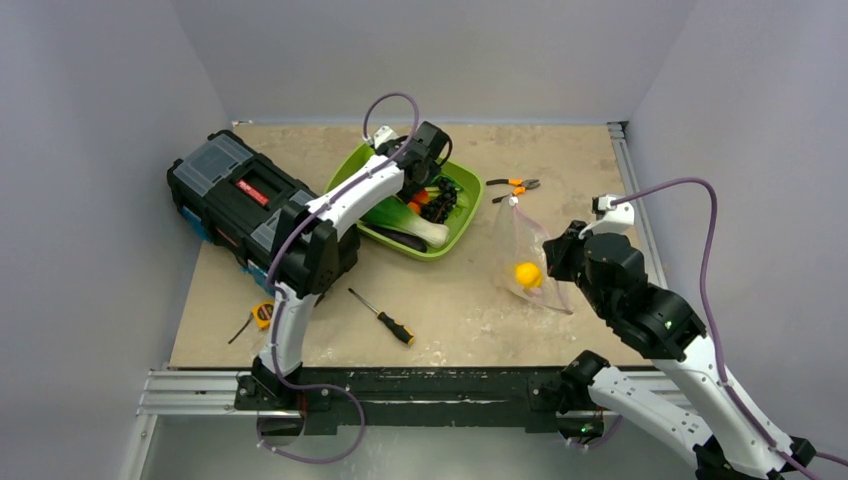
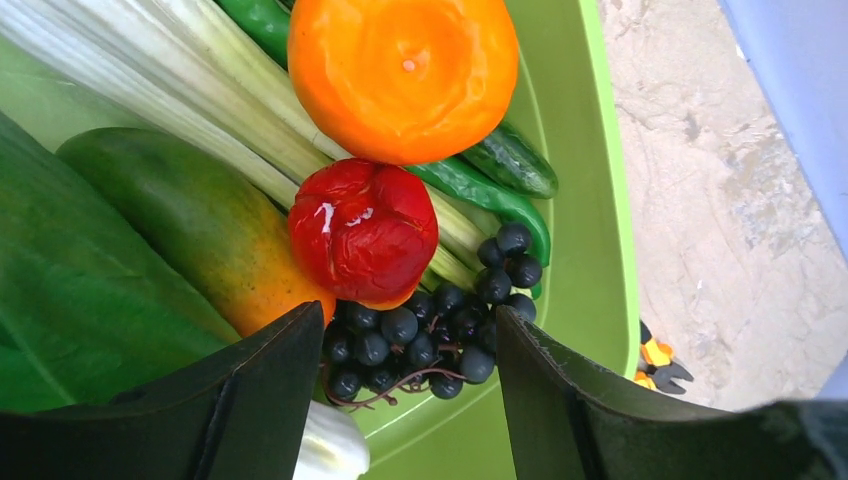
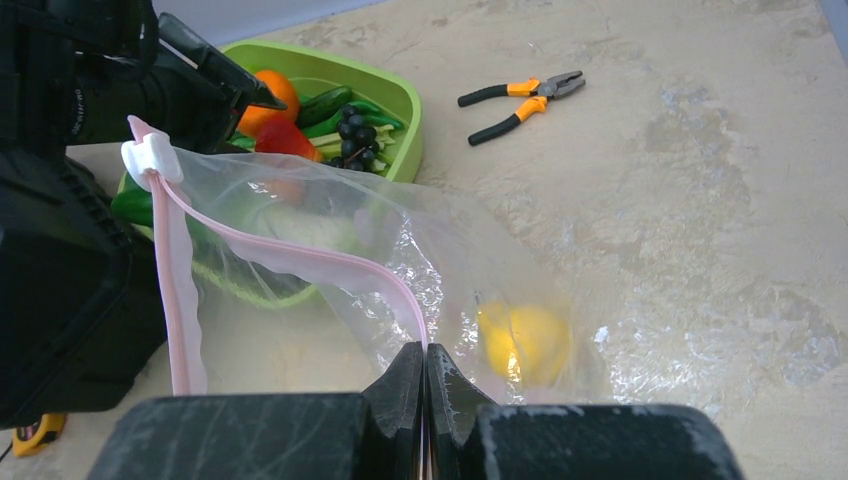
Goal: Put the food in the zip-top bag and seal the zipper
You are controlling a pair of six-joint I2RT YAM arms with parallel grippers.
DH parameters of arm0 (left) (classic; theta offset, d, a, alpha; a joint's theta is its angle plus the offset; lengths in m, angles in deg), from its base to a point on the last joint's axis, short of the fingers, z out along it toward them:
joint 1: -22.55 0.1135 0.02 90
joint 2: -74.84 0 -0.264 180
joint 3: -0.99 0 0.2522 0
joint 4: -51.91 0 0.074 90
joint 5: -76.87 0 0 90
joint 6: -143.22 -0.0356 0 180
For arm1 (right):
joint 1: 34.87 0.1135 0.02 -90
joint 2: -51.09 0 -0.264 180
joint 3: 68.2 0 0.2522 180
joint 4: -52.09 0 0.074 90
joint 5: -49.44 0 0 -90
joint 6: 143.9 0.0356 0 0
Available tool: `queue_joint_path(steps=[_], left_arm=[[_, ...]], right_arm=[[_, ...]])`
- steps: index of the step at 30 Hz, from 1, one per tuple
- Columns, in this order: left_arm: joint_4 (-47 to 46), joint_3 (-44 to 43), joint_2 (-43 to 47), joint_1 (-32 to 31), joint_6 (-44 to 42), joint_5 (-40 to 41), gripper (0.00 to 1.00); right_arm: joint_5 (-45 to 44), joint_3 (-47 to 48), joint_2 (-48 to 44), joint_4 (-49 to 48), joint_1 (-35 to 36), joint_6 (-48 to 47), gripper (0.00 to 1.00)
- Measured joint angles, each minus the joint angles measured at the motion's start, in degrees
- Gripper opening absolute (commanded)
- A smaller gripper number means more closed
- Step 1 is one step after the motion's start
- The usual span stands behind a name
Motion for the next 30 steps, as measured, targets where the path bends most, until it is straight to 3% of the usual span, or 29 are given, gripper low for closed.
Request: queue_joint_path(steps=[20,24,30], left_arm=[[3.1,-1.9,-4.6,1.1,2.3,1.2,0.63],[1.9,-1.9,-4.9,1.1,1.5,1.3,0.58],[0.7,-1.9,-5.5,1.1,1.0,1.4,0.4]], right_arm=[[-0.6,-0.1,0.8,0.2,0.0,0.0,0.0],[-1.3,-0.1,0.9,0.3,0.0,0.0,0.0],[-1.5,-0.1,1.5,0.3,0.0,0.0,0.0]])
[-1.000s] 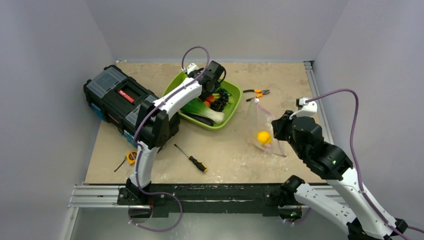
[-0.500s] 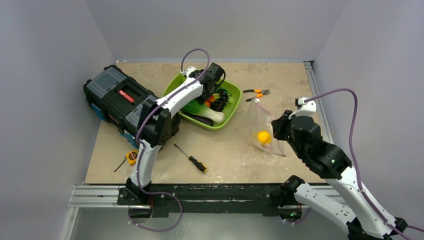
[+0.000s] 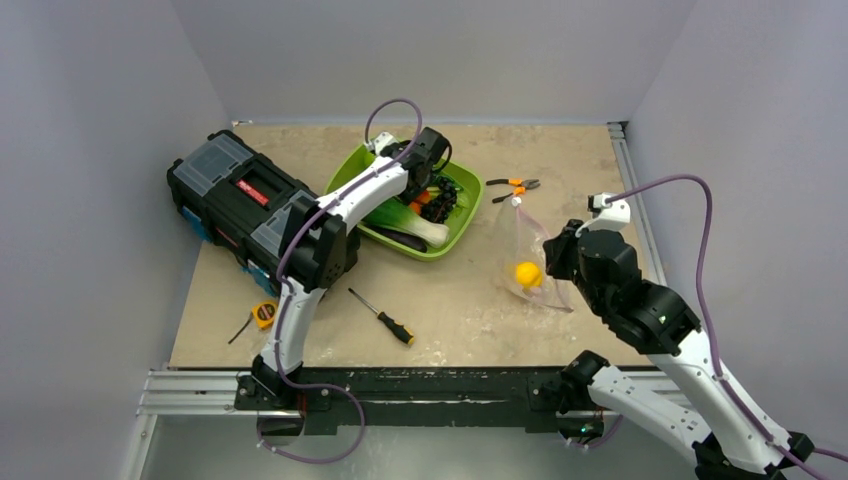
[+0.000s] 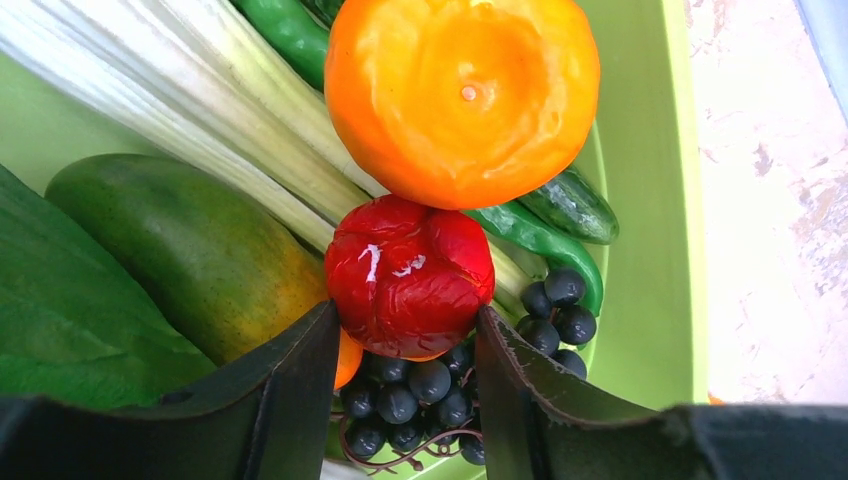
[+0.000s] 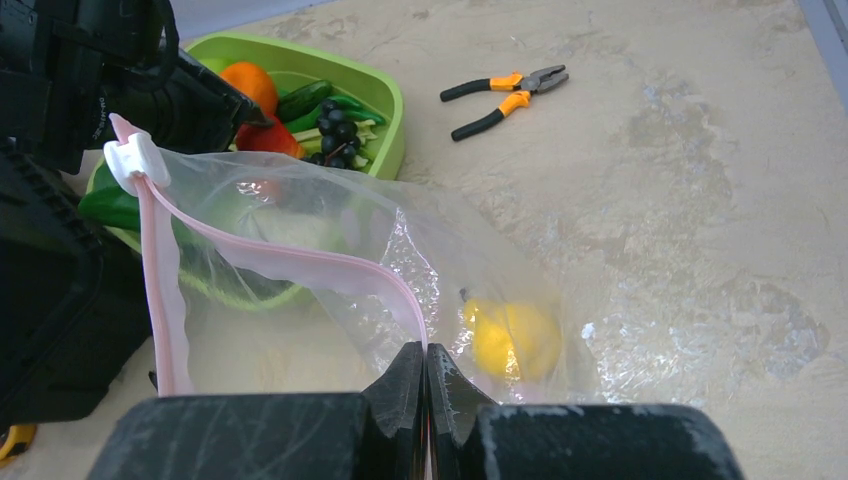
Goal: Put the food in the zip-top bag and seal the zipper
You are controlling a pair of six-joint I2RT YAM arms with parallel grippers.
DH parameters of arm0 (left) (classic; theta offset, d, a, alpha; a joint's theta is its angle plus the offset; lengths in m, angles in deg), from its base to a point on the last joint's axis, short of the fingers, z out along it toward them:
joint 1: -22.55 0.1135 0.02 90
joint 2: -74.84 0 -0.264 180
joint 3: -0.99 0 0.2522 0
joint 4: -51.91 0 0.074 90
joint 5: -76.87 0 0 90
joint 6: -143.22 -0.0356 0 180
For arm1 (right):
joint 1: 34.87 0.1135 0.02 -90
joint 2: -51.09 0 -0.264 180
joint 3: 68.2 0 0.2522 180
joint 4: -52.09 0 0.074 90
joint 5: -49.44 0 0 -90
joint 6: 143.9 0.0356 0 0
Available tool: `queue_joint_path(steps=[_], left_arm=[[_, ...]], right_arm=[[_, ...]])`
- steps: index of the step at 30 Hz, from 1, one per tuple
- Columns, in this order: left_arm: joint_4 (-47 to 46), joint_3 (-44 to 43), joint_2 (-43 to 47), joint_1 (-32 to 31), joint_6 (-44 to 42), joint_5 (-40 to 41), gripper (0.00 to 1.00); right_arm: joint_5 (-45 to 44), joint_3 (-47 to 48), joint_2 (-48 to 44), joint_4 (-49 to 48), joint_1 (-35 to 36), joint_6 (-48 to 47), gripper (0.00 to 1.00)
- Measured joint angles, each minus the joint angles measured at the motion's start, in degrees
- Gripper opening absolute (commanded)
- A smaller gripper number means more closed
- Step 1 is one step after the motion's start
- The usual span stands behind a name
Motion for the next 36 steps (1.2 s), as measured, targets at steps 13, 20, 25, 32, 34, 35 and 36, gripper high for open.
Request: queue_joint_path(steps=[13,20,25,32,34,35,36], left_arm=[[-5.3,4.0,2.6,0.6,-6.8,-2.6,0.08],[-12.4,13.1,12.4,1.7,-12.7,-9.0,0.04],[-16.2,17.4,21.2,2.2,-17.5,-14.7,0.04],[-19.8,26.0,36.2,2.2,-23.0,-22.8,0.03],[-20.3,28.3,40.9,2.2,-24.1,-25.9,0.03],[-20.6,29.2,43.0,2.2,-24.5,-27.6,0.03],[-20.9,30.1,45.1,2.2,-24.6,-29.4,0.03]], right_arm=[[0.0,0.0,0.0,0.2,0.0,-0.2,0.0],[0.1,0.0,0.0,0.2,0.0,-0.4,0.0],[0.2,0.0,0.2,0.1,0.0,-0.4,0.0],[1.3,0.5,2.7,-1.4,0.0,-1.0,0.0],[1.9,0.8,3.8,-2.1,0.0,-1.2,0.0],[2.2,1.1,4.4,-2.5,0.0,-1.4,0.0],[2.6,1.4,4.9,-2.8,0.0,-1.5,0.0]])
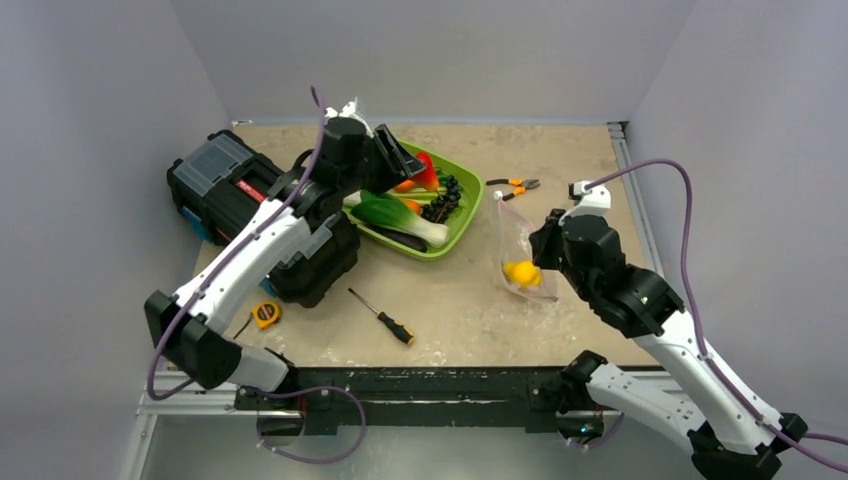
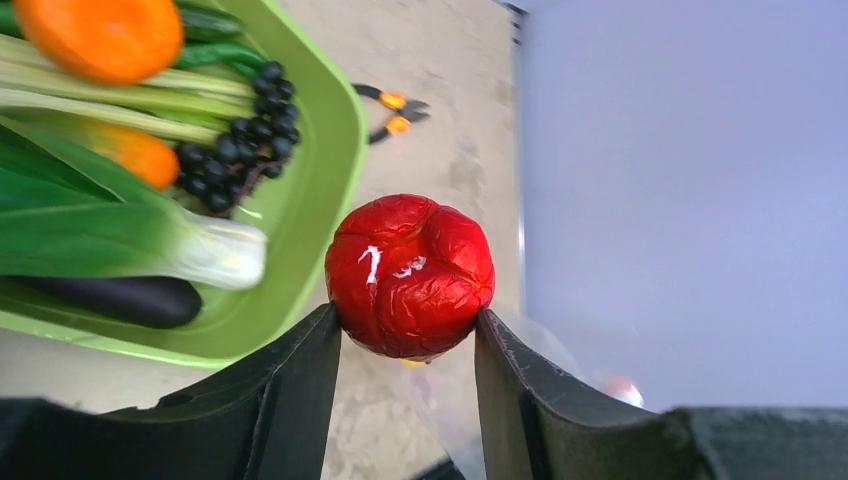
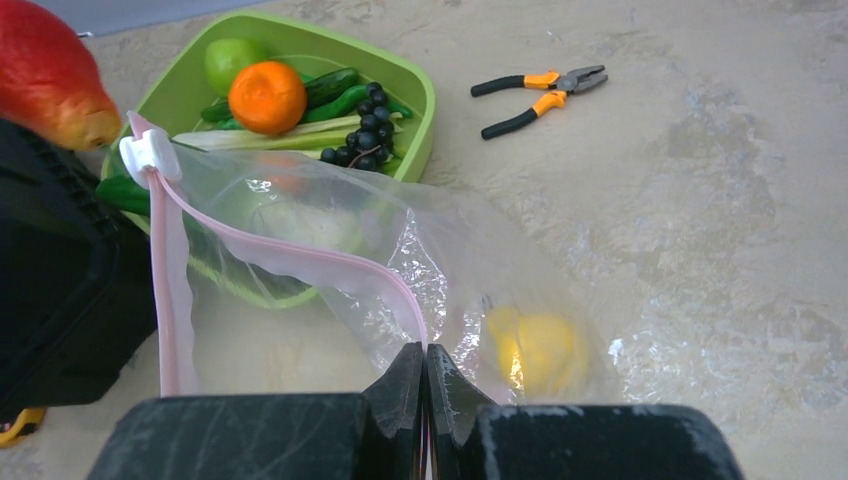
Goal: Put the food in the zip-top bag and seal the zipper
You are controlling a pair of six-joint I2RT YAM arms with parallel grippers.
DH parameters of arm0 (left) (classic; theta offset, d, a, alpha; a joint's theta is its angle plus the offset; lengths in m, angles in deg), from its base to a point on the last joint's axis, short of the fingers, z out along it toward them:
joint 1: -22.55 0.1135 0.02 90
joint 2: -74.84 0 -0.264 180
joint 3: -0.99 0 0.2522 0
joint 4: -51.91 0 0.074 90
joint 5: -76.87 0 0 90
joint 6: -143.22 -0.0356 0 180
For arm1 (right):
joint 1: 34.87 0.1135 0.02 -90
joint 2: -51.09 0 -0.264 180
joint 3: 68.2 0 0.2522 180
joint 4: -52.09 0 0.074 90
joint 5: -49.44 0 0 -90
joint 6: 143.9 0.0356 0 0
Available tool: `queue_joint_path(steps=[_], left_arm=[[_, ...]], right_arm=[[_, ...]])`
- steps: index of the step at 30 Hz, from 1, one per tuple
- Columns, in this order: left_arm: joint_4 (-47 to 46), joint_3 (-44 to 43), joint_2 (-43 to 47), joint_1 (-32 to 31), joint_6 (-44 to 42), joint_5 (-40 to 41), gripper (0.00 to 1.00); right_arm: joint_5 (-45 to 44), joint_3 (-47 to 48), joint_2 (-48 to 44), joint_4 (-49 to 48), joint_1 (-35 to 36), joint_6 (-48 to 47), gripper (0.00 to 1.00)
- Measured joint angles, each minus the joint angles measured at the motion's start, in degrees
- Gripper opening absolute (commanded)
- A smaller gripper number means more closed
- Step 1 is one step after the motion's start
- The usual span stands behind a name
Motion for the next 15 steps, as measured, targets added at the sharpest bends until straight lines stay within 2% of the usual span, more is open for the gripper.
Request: queue_joint_path(steps=[7,15], left_arm=[[-0.2,3.7,10.5,-2.7,0.3,-11.2,0.04],[0.0,3.4,11.4,-12.4,4.2,-18.6,0.04]], right_arm=[[2.0,1.1,3.6,-2.3,0.0,-1.3,0.0],[2.5,3.3,6.1,-4.3,0.0,-3.0,0.0]])
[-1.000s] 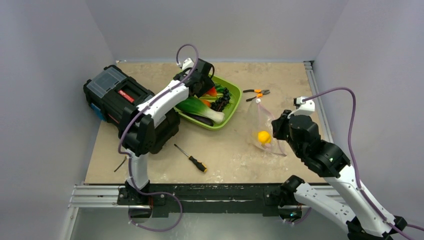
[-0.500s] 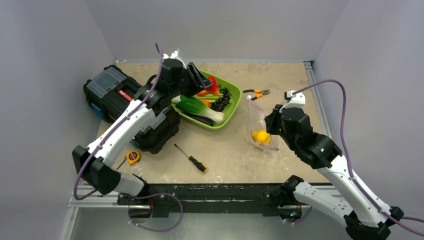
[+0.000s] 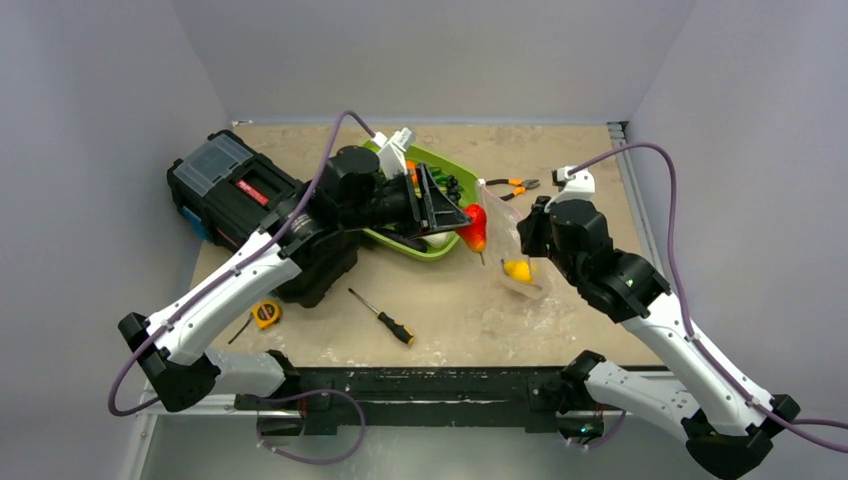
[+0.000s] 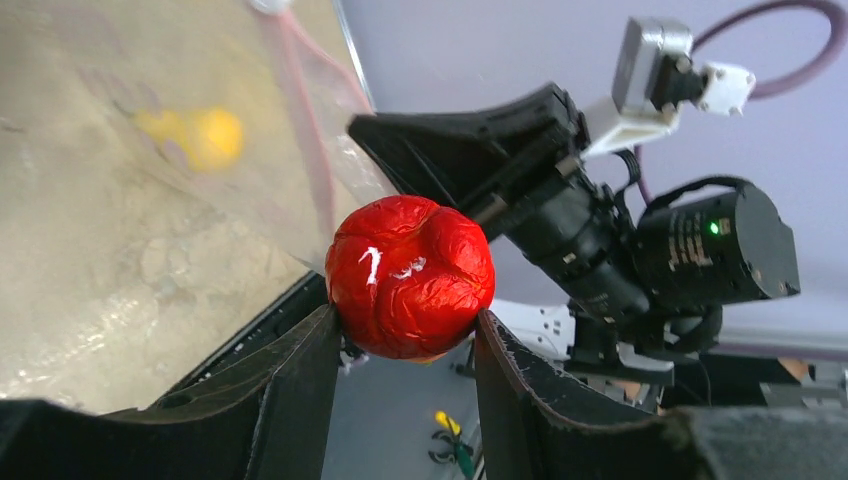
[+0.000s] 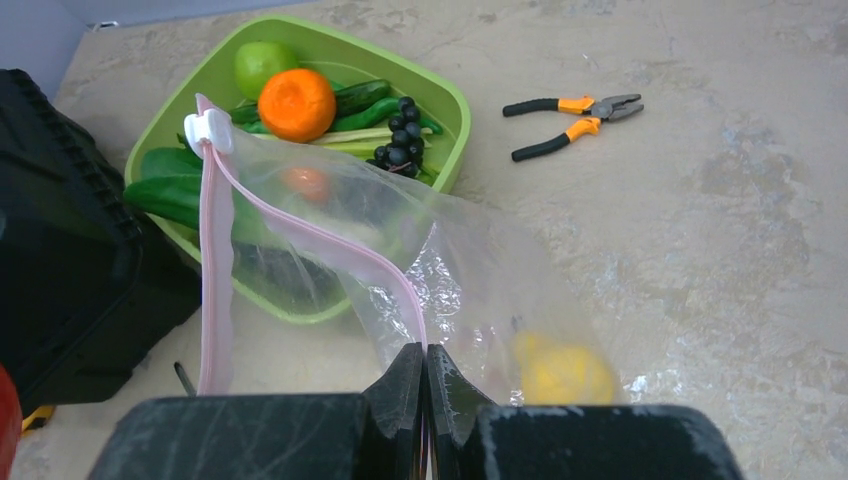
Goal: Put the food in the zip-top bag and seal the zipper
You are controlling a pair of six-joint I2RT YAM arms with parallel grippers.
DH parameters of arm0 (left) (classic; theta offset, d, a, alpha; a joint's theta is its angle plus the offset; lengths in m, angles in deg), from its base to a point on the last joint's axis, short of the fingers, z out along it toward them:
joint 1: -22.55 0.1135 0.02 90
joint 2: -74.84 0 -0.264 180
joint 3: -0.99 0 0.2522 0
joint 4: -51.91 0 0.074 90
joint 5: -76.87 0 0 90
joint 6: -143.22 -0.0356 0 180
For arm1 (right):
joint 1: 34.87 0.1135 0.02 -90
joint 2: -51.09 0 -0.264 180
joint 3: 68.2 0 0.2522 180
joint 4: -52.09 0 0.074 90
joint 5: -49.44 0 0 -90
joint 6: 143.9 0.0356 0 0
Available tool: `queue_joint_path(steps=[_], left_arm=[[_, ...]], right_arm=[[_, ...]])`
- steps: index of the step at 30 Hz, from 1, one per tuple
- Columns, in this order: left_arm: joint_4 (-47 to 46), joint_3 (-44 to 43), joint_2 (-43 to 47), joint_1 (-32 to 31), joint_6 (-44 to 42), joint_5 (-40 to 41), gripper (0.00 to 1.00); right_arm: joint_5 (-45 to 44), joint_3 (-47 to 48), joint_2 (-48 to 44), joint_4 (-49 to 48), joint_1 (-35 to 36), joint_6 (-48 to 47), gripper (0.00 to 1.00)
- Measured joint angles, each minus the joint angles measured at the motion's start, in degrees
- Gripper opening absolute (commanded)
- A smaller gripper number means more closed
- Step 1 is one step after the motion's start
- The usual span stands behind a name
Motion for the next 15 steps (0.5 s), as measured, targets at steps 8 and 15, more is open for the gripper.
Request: queue_joint_path(steps=[8,15], left_arm=[[-1.5,-7.0,-6.0,-4.7,0.0,-1.7,0.04],[0.4,-7.1,-11.1,-4.8,2.9,1.2,0.08]], right_arm=[[1.3,0.9,0.1,-0.2,0.0,0.0,0.0],[1.5,1.7,0.0,-0.4,0.0,0.0,0.0]])
